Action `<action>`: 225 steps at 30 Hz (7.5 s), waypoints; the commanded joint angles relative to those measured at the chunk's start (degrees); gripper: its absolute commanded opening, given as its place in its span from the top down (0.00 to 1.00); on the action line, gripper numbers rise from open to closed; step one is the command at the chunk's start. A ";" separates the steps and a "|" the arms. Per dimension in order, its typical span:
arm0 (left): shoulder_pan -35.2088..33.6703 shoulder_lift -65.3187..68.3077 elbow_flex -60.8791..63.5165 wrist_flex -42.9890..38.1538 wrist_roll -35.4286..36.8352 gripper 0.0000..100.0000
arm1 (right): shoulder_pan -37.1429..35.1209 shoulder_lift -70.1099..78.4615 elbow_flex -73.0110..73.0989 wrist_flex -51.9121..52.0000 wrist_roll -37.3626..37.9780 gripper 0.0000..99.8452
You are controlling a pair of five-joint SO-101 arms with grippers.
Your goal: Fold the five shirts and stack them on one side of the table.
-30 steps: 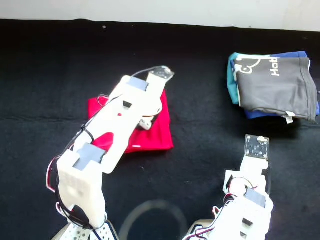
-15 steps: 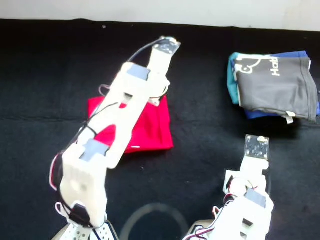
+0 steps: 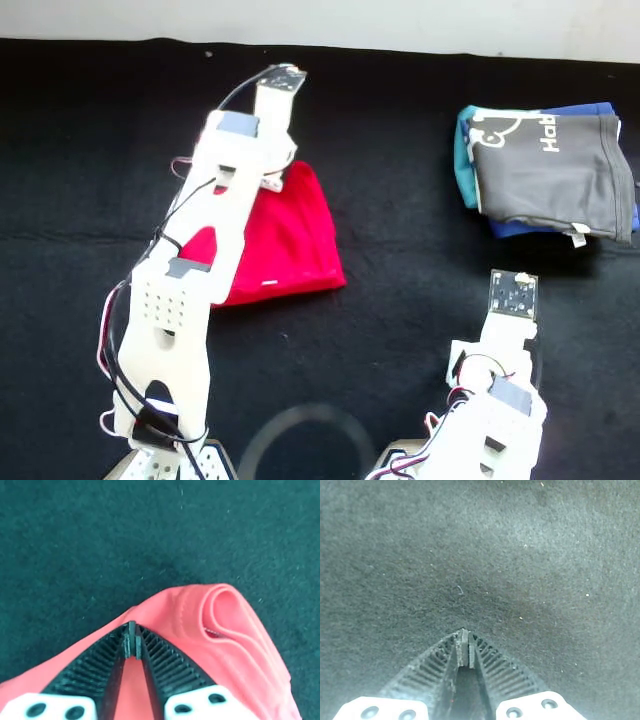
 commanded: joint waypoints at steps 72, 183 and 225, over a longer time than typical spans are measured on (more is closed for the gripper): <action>-21.58 7.52 -8.22 14.15 0.26 0.99 | -56.04 51.03 -73.01 24.40 -18.02 0.99; -28.00 -84.88 84.62 -7.47 -7.03 0.99 | -60.70 122.86 -172.00 61.05 -33.85 0.58; -32.84 -79.43 96.66 -15.12 -11.08 0.99 | -37.67 116.70 -179.03 61.41 -16.00 0.99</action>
